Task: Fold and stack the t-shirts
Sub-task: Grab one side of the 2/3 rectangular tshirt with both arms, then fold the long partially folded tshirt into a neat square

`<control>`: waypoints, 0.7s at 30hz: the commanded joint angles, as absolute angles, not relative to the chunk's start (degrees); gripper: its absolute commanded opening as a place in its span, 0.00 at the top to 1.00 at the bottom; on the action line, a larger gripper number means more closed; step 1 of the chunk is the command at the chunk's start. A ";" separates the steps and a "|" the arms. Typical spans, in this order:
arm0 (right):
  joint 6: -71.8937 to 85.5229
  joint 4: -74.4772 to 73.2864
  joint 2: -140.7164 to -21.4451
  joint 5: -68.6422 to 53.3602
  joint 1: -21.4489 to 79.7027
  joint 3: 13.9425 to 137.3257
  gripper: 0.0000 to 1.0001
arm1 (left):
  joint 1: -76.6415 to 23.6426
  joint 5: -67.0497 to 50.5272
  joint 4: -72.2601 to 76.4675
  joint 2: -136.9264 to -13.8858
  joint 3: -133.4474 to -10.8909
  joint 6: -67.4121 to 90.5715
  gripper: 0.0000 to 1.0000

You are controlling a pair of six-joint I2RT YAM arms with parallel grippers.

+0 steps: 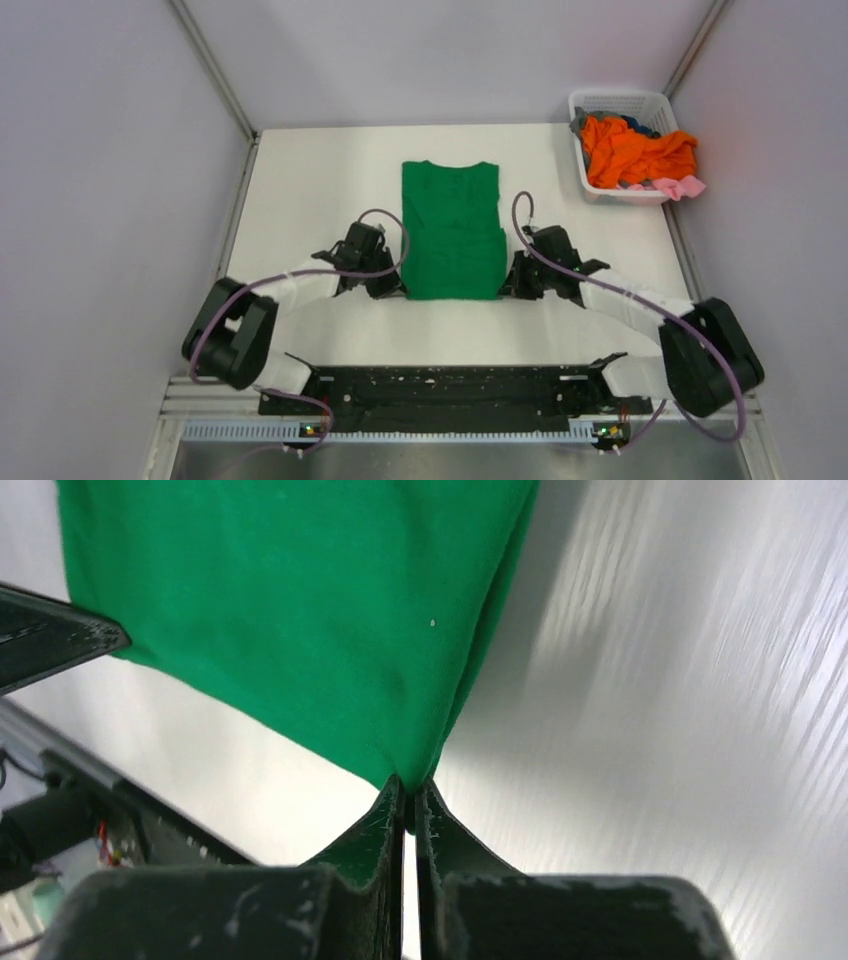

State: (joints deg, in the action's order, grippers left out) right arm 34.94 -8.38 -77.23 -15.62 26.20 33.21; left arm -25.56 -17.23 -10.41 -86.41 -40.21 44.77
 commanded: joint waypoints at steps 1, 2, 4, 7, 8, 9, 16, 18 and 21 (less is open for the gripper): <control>33.64 -20.34 -62.27 -20.26 27.43 30.66 1.00 | -29.91 -13.12 -16.31 -71.65 -34.89 48.67 1.00; 33.34 -22.85 -59.26 -21.29 27.47 30.68 1.00 | -31.04 -12.53 -17.69 -68.12 -33.83 49.74 1.00; 32.45 -27.09 -54.68 -23.86 27.43 31.47 1.00 | -33.18 -11.59 -20.35 -61.12 -32.64 51.47 1.00; 31.25 -30.26 -50.12 -27.73 27.46 34.10 1.00 | -35.01 -11.43 -23.32 -51.88 -32.42 53.05 1.00; 31.16 -30.35 -49.29 -28.46 27.45 35.08 1.00 | -35.15 -11.74 -23.37 -49.40 -32.44 53.27 1.00; 31.19 -30.33 -48.93 -29.02 27.41 36.34 1.00 | -35.20 -11.82 -23.37 -47.42 -32.74 53.30 1.00; 31.33 -23.90 -54.19 -32.77 24.70 43.60 1.00 | -34.99 -1.56 -23.51 -46.51 -39.68 51.08 1.00; 32.05 -20.25 -56.74 -35.91 22.62 44.62 1.00 | -34.45 1.54 -23.87 -48.74 -42.77 49.71 1.00; 32.78 -16.75 -61.07 -40.13 19.99 46.43 1.00 | -32.96 4.03 -23.99 -53.25 -47.55 47.83 1.00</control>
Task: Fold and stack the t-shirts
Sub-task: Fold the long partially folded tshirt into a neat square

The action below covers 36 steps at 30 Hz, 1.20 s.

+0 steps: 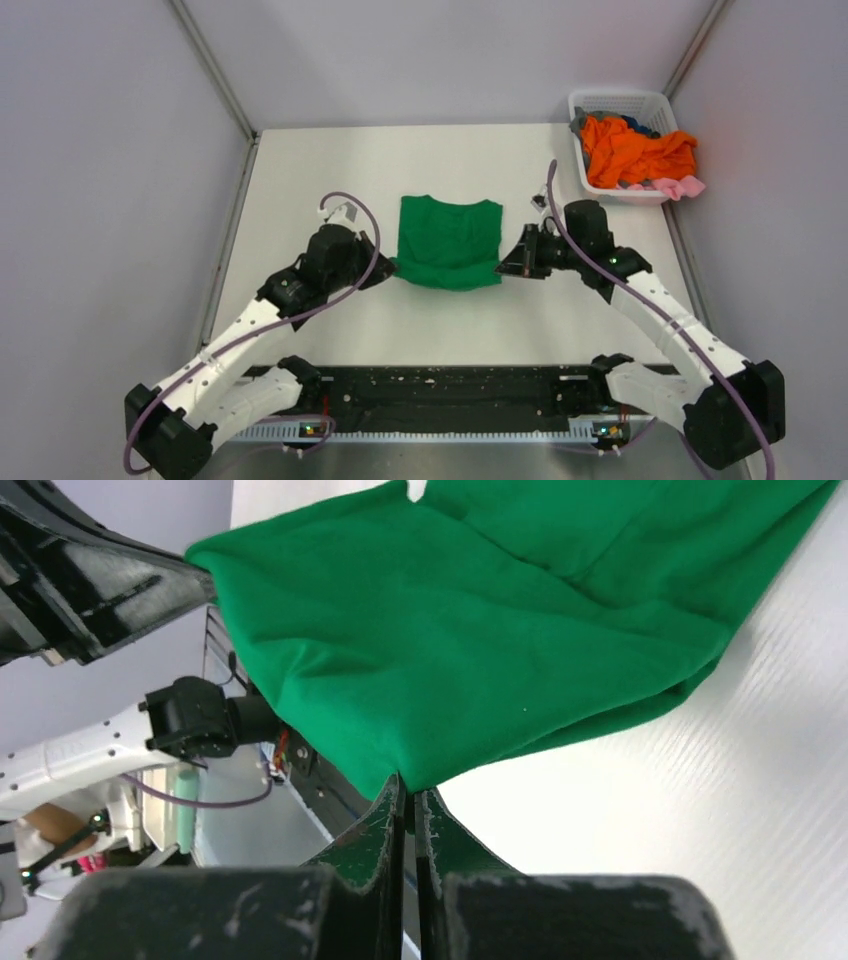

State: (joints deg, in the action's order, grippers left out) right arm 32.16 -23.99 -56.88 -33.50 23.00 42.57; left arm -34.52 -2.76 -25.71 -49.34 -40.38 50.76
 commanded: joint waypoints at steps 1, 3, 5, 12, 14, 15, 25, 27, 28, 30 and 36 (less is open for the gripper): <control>32.66 -16.51 -62.59 -40.47 19.31 47.27 1.00 | -32.11 4.18 -23.41 -54.82 -48.83 47.03 1.00; 32.38 -16.24 -64.87 -40.33 17.80 49.05 1.00 | -30.24 4.22 -22.33 -58.16 -51.15 45.58 1.00; 31.59 -15.90 -66.81 -40.40 16.31 50.63 1.00 | -27.41 2.89 -21.64 -62.15 -53.60 44.25 1.00; 30.74 -12.24 -77.54 -40.83 11.37 54.01 1.00 | -20.07 -1.50 -18.53 -75.96 -62.33 39.82 1.00; 30.73 -11.47 -81.43 -41.02 10.17 55.74 1.00 | -18.84 -2.00 -17.35 -79.80 -65.17 38.93 1.00; 30.99 -10.48 -83.19 -41.17 9.45 56.42 1.00 | -18.29 -2.88 -16.79 -82.13 -66.49 38.51 1.00; 29.95 -6.30 -102.50 -41.99 5.63 67.52 1.00 | -14.18 -11.37 -18.06 -106.40 -84.63 36.47 1.00; 32.04 -2.03 -105.64 -43.42 4.95 68.14 1.00 | -13.87 -13.38 -18.29 -110.88 -88.64 36.16 1.00; 32.70 -0.82 -107.28 -43.60 4.62 68.71 1.00 | -13.74 -13.89 -18.67 -113.13 -90.66 36.20 1.00; 33.22 0.26 -109.66 -42.31 4.14 70.48 0.89 | -13.43 -13.47 -20.41 -117.10 -95.58 36.07 0.80; 31.82 -5.03 -110.57 -35.29 3.88 77.33 0.16 | -13.01 -14.58 -25.33 -119.77 -103.57 35.07 0.01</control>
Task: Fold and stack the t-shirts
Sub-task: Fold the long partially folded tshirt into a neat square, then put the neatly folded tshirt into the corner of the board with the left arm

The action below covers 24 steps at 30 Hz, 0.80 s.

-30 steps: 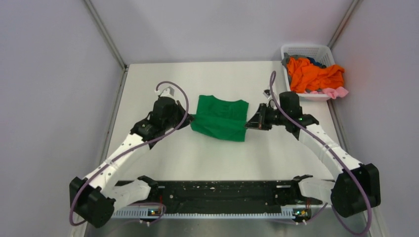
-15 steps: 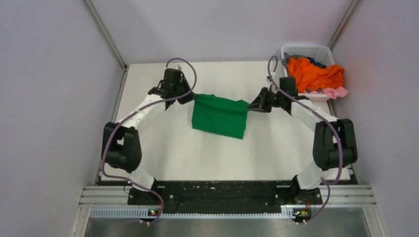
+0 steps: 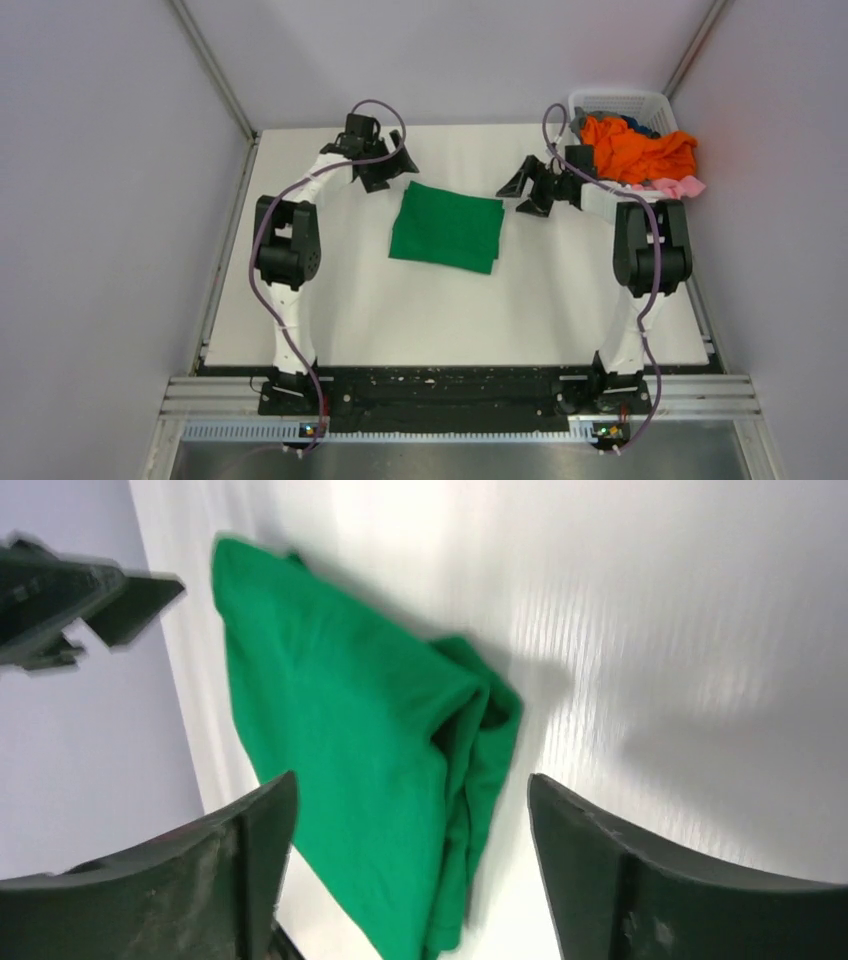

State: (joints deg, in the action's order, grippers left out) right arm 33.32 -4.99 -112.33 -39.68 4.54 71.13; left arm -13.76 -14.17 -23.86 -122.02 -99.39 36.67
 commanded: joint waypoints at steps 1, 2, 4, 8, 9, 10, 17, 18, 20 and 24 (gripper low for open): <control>31.47 -5.54 -109.03 -34.20 3.97 77.12 0.05 | -13.01 -14.46 -25.38 -119.03 -102.66 34.62 0.01; 31.14 -5.78 -107.51 -33.08 4.12 76.42 0.02 | -13.01 -14.46 -25.47 -118.29 -101.48 33.85 0.01; 29.67 -5.81 -103.88 -30.92 4.92 73.65 0.01 | -13.07 -15.29 -25.18 -116.74 -97.84 32.00 0.01; 27.89 -5.89 -97.15 -30.26 7.37 65.82 0.01 | -13.22 -17.54 -27.09 -116.53 -93.19 28.10 0.02; 28.54 -4.57 -95.04 -30.30 7.78 62.98 0.01 | -13.44 -17.91 -27.74 -116.97 -92.64 27.40 0.03; 29.25 -3.18 -92.88 -30.39 8.05 60.44 0.01 | -13.70 -18.18 -28.43 -117.39 -92.38 26.74 0.04; 28.54 -4.71 -80.86 -27.53 8.08 50.99 0.01 | -16.42 -18.70 -30.89 -121.89 -91.76 24.70 0.33; 28.32 -5.32 -79.13 -27.05 8.09 50.37 0.01 | -16.69 -18.42 -31.24 -122.68 -91.91 24.81 0.39; 27.66 -6.95 -77.06 -26.16 8.09 49.57 0.01 | -17.31 -16.82 -31.92 -123.88 -92.31 25.13 0.49; 26.65 -8.83 -73.79 -24.22 8.06 48.61 0.01 | -18.12 -14.51 -34.00 -125.95 -94.09 25.08 0.74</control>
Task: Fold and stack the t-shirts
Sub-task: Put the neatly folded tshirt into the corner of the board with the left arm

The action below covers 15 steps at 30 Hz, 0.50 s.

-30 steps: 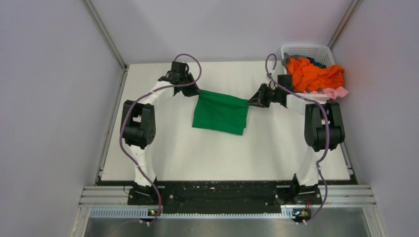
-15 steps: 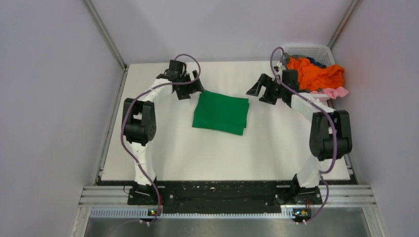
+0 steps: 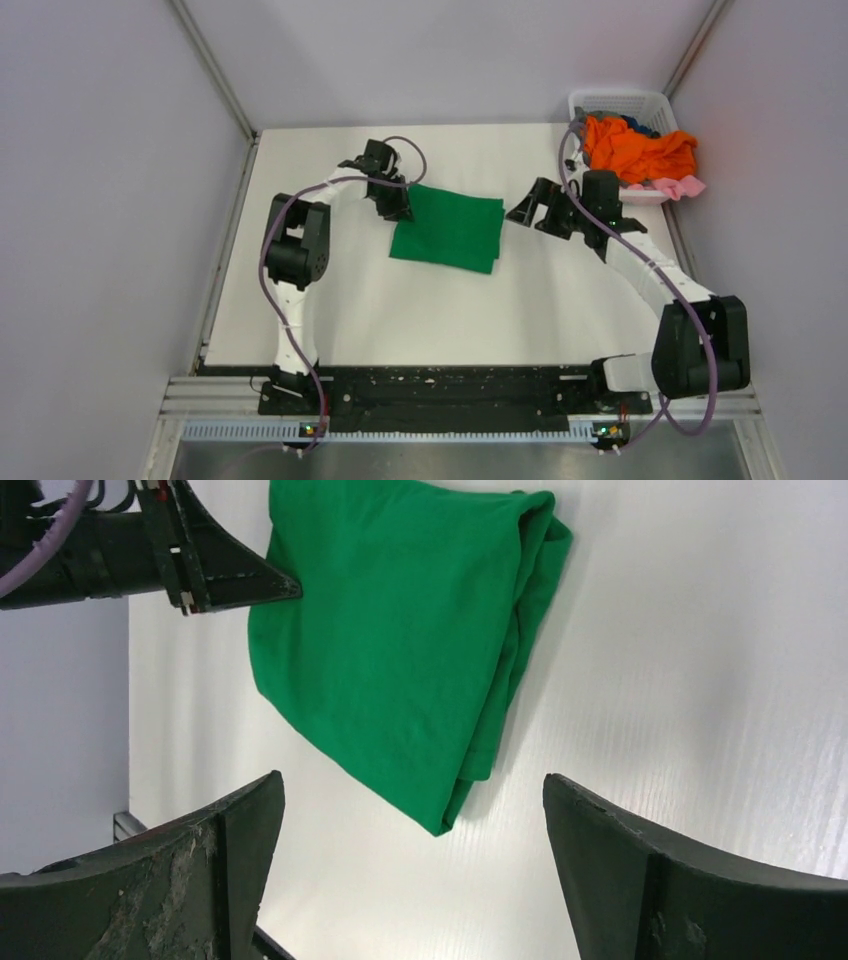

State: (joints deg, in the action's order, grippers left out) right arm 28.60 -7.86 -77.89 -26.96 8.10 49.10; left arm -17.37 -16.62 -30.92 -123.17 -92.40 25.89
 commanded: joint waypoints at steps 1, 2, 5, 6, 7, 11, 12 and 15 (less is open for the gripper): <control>26.51 -8.85 -73.15 -23.84 8.01 48.26 0.01 | -18.34 -13.47 -34.66 -126.33 -94.73 25.05 0.86; 26.28 -8.87 -72.71 -23.62 8.08 47.98 0.01 | -18.44 -11.26 -35.83 -126.56 -95.66 25.12 0.98; 25.26 -9.66 -72.08 -22.75 8.06 47.73 0.01 | -18.20 1.21 -39.96 -126.94 -99.21 25.94 1.00; 24.82 -9.93 -71.98 -22.31 8.06 47.72 0.01 | -17.84 4.82 -41.94 -127.28 -101.09 25.91 1.00; 24.45 -10.21 -71.86 -21.67 8.04 47.72 0.01 | -17.36 8.80 -44.08 -127.64 -103.07 25.93 1.00; 23.00 -9.89 -71.57 -19.42 8.07 47.20 0.01 | -14.75 25.52 -48.29 -128.89 -109.89 23.63 1.00; 22.88 -9.87 -71.60 -18.86 8.08 47.26 0.01 | -13.32 26.11 -48.50 -129.31 -111.35 23.11 1.00; 22.65 -10.05 -71.24 -17.81 8.05 47.04 0.01 | -8.23 29.26 -48.45 -131.99 -117.51 21.60 1.00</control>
